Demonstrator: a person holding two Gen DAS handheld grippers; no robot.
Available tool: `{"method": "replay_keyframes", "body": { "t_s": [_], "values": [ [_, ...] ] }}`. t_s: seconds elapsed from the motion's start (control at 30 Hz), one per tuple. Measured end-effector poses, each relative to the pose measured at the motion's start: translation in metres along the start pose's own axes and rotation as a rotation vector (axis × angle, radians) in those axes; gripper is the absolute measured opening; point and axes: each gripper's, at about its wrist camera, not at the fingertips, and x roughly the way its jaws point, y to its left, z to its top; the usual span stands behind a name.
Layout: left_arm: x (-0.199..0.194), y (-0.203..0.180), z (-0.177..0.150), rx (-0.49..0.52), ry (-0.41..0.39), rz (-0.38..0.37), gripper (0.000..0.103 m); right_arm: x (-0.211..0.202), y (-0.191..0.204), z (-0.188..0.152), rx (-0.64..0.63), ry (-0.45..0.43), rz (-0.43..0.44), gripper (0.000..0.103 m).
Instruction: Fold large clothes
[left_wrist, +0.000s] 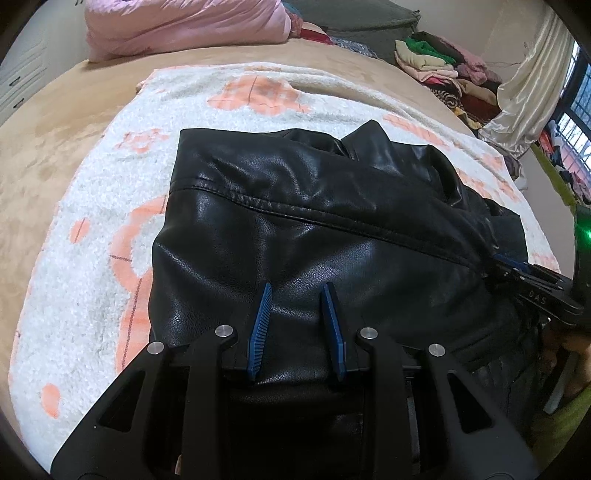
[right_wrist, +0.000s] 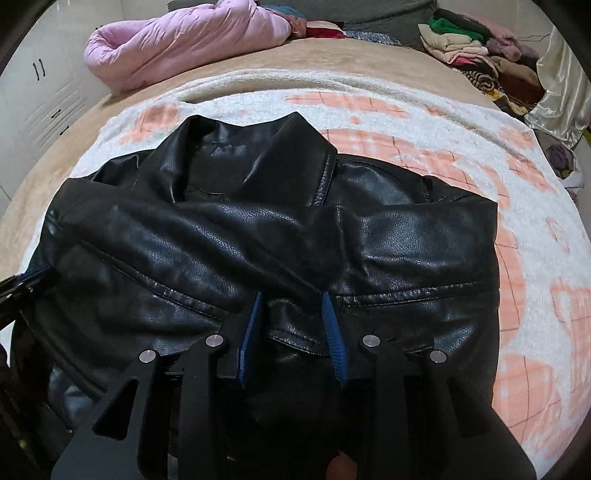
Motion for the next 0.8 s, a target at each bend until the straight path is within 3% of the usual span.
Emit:
{"method": "replay_keyframes", "body": {
  "t_s": [0.1, 0.17, 0.23, 0.47, 0.6, 0.8],
  "values": [
    [0.001, -0.002, 0.001, 0.006, -0.004, 0.008, 0.021, -0.005, -0.002, -0.001, 0.029, -0.01, 0.018, 0.033],
    [0.001, -0.004, 0.001, 0.008, -0.006, 0.009, 0.022, -0.014, -0.002, -0.001, 0.043, -0.033, 0.034, 0.041],
    [0.0, -0.006, 0.001, 0.015, -0.01, 0.013, 0.022, -0.031, 0.002, -0.003, 0.05, -0.076, 0.077, 0.061],
    [-0.002, -0.008, 0.0, 0.017, -0.017, 0.004, 0.027, -0.072, 0.007, -0.018, 0.06, -0.162, 0.123, 0.067],
    [-0.006, -0.011, -0.002, 0.028, -0.016, -0.002, 0.034, -0.084, 0.006, -0.025, 0.06, -0.171, 0.129, 0.072],
    [-0.024, -0.017, -0.01, 0.04, -0.032, -0.003, 0.044, -0.095, 0.01, -0.034, 0.022, -0.175, 0.137, 0.071]
  ]
}}
